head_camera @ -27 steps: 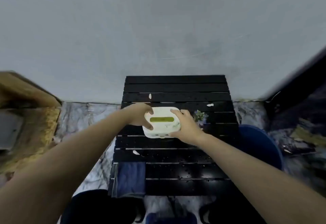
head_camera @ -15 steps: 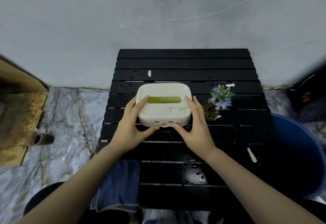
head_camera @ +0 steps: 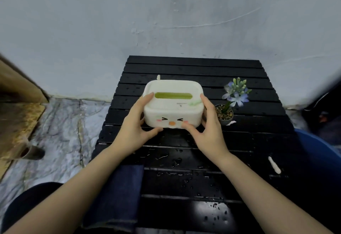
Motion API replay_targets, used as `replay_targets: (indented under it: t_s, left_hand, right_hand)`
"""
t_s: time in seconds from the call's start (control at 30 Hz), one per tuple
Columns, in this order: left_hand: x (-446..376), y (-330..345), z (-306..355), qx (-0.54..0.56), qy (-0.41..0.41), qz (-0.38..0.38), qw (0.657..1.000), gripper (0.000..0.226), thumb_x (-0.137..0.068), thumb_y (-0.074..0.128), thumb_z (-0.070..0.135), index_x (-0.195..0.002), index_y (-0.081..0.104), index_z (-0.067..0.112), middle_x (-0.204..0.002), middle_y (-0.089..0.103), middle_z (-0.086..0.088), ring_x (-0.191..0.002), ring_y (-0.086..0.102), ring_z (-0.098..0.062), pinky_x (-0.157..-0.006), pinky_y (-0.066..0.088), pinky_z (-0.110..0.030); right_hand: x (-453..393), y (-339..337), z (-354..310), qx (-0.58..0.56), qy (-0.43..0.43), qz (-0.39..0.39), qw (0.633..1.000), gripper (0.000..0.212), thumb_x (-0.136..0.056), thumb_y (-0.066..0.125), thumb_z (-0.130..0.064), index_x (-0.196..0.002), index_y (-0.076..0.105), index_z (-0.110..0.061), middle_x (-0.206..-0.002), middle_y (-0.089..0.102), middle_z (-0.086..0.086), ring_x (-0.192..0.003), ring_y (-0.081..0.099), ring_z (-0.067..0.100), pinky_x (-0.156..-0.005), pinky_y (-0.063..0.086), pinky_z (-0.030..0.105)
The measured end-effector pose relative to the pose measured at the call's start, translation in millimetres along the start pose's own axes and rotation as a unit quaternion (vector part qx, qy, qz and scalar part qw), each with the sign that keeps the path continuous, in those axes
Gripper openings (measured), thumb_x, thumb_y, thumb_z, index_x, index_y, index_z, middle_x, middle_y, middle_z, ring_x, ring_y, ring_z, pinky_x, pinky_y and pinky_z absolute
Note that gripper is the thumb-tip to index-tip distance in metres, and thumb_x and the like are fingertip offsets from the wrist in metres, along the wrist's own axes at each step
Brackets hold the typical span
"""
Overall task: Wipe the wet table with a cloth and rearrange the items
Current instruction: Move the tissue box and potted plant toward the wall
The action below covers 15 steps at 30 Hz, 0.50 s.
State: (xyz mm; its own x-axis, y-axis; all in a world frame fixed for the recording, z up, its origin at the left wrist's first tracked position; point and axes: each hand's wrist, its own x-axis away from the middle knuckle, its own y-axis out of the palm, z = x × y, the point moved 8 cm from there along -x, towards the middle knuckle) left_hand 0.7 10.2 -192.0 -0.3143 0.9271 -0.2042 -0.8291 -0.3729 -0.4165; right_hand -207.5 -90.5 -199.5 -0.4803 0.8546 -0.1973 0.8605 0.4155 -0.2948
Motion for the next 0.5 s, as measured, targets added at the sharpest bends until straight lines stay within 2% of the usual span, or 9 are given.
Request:
replay_targets:
  t_s: [0.17,0.37,0.5]
  left_hand:
    - [-0.3,-1.3,3.2,0.021,0.002,0.006,1.0,0.097,-0.068,0.088,0.007,-0.145,0.039,0.042,-0.147,0.045,0.012,-0.131,0.051,-0.002,-0.099,0.052,-0.019]
    - [-23.4,-14.3,18.3,0.025,0.036,0.043,0.998,0.096,-0.07,0.086,0.002,-0.143,0.039,0.043,-0.144,0.047,0.008,-0.126,0.057,-0.014,-0.088,0.058,-0.024]
    - [-74.2,-31.6,34.7,0.021,0.08,0.073,0.994,0.094,-0.071,0.084,0.004,-0.144,0.038,0.041,-0.147,0.044,0.006,-0.129,0.053,-0.019,-0.083,0.057,-0.018]
  right_hand:
    - [1.0,3.2,-1.2,-0.018,0.012,0.009,1.0,0.092,-0.083,0.079,-0.025,-0.151,0.025,-0.052,-0.152,0.041,-0.014,-0.141,0.041,0.006,-0.113,0.044,0.046]
    - [-26.4,4.1,-28.7,-0.024,-0.023,0.024,0.999,0.093,-0.085,0.077,-0.012,-0.152,0.024,-0.047,-0.154,0.04,-0.008,-0.141,0.041,0.009,-0.113,0.044,0.045]
    - [-75.3,3.1,-54.4,-0.037,-0.054,0.061,0.996,0.092,-0.085,0.073,-0.003,-0.154,0.025,-0.041,-0.155,0.039,-0.006,-0.14,0.042,0.006,-0.112,0.046,0.042]
